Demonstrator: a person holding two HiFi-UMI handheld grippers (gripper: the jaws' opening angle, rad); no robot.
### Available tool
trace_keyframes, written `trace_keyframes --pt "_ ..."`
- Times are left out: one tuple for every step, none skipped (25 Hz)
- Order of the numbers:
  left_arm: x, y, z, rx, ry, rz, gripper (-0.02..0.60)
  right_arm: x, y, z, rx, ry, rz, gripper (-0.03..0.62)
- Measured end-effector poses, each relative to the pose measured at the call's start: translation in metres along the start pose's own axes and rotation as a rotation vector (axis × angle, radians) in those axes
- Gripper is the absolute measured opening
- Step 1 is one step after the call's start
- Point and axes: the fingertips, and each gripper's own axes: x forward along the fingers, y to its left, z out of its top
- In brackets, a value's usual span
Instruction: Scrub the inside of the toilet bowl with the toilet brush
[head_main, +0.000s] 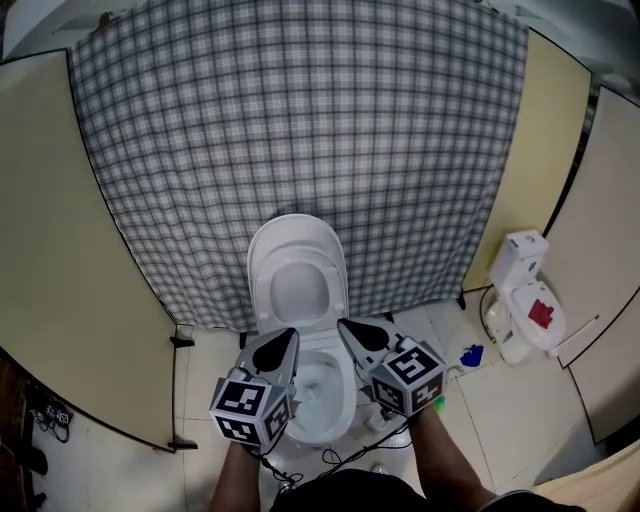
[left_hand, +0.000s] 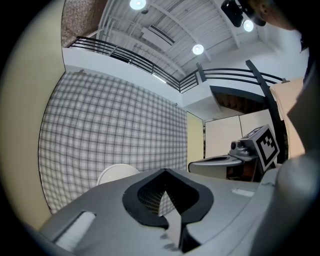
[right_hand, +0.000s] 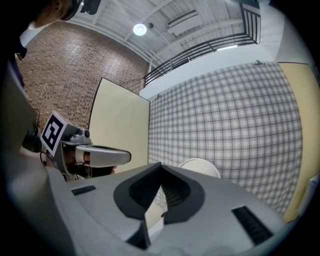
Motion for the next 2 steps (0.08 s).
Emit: trace_keyframes --pt "0.0014 0.0017 -0.0061 -0.001 -0.001 -0.004 0.009 0.0023 -0.0002 -0.0056 -0.001 0.0 -0.002 0.014" --pt "0.0027 0.0035 -0.0124 -0.001 -0.002 -0.008 0.009 0.0046 -0.0002 -0.0114 -0.002 0.0 -0.004 0.014"
